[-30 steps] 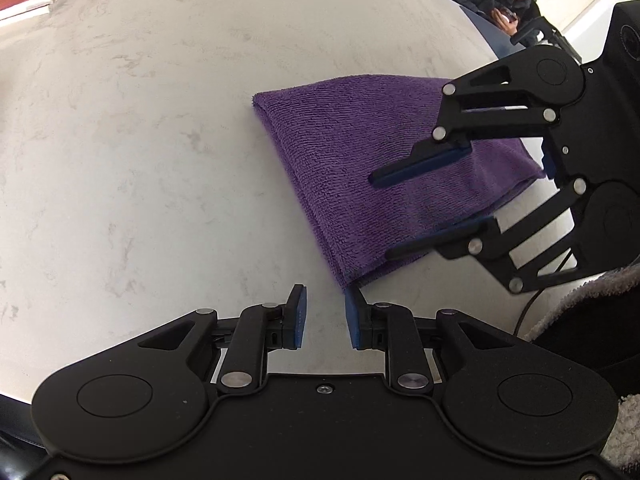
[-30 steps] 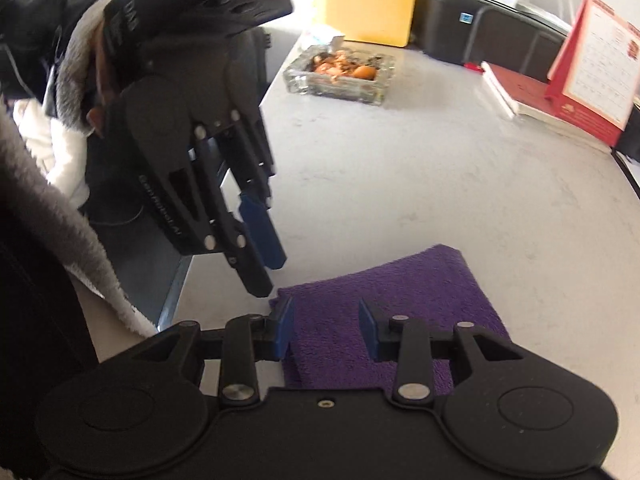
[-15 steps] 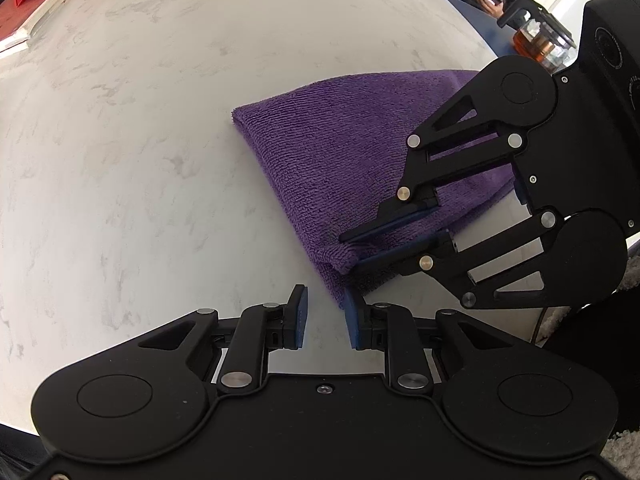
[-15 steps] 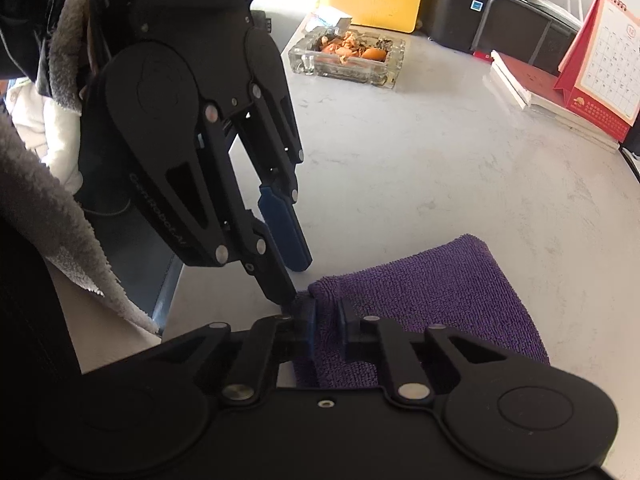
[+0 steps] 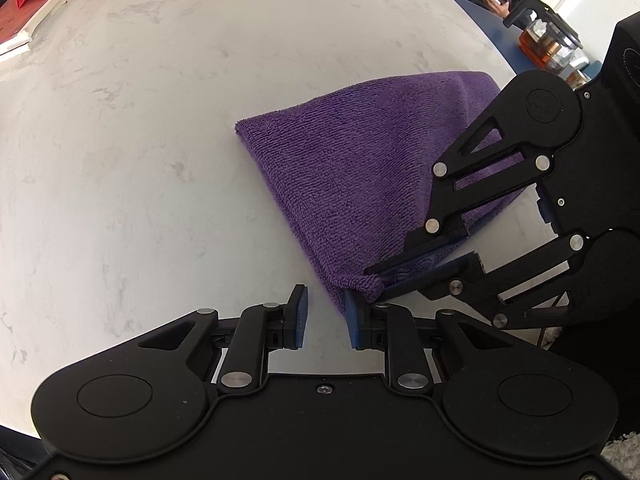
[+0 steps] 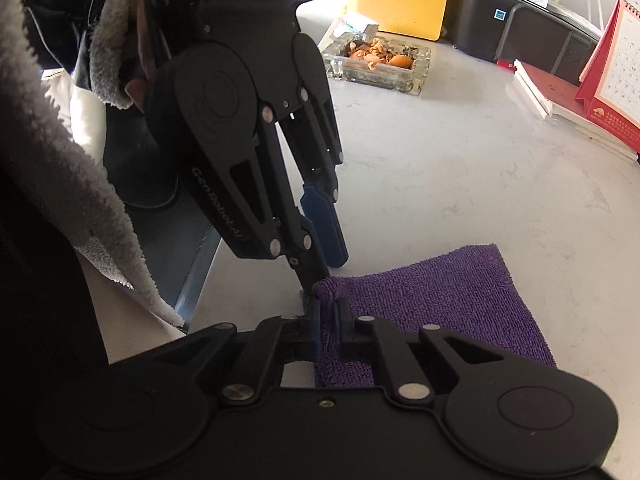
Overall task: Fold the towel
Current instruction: 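Open both grippers and release the folded towel edge, then move both open grippers to the folded towel's edge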
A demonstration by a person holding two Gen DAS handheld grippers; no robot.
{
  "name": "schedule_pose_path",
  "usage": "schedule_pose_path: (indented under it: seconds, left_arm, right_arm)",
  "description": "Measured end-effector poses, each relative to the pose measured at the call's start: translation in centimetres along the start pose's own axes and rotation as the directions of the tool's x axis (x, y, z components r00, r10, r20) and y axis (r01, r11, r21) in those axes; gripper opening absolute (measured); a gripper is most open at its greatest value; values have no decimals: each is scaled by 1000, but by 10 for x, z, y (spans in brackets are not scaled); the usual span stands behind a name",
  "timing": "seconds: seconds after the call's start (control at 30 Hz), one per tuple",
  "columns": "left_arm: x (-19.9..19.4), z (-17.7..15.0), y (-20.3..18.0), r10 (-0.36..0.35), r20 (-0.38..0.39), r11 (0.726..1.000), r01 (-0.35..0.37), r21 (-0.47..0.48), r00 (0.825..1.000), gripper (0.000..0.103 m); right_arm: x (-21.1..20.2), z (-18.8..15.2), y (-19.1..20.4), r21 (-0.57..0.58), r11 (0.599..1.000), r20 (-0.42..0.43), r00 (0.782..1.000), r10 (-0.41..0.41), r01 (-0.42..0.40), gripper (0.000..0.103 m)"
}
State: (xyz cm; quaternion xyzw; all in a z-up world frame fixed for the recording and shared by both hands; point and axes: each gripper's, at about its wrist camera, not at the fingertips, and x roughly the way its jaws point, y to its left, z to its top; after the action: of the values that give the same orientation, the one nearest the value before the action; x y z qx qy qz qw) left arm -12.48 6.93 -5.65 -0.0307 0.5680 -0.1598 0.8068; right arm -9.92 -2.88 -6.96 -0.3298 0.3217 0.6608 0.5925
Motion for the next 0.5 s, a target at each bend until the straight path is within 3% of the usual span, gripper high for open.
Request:
schedule_pose_path:
  seconds: [0.17,0.33,0.4,0.47,0.5]
  left_arm:
    - [-3,-1,2,35,-2,999,-35,-7,999,20]
    - [-24,4,19,31,67,995,-24,-93,997,20]
    - [-26,13,21,47,83,995,-39,-96,995,20]
    - [-25,24,21,61,89,995,-53,-86,994,20]
    - [-22,30,19,62,93,995,-54,-78,994,20]
  right_arm:
    - [2,-2,0,-11,1000,-5,1000,4,-4,6]
    - [3,-2,2,-25,1000,-1,1000,3,-3,9]
    - [0,-1,4,-22,1000,4,1000,3,-3,17]
    - [-9,-1,6,-4,1000,42,999,21,-21,37]
    - [-13,-2,6,5,1000,61,998,26,-27,38]
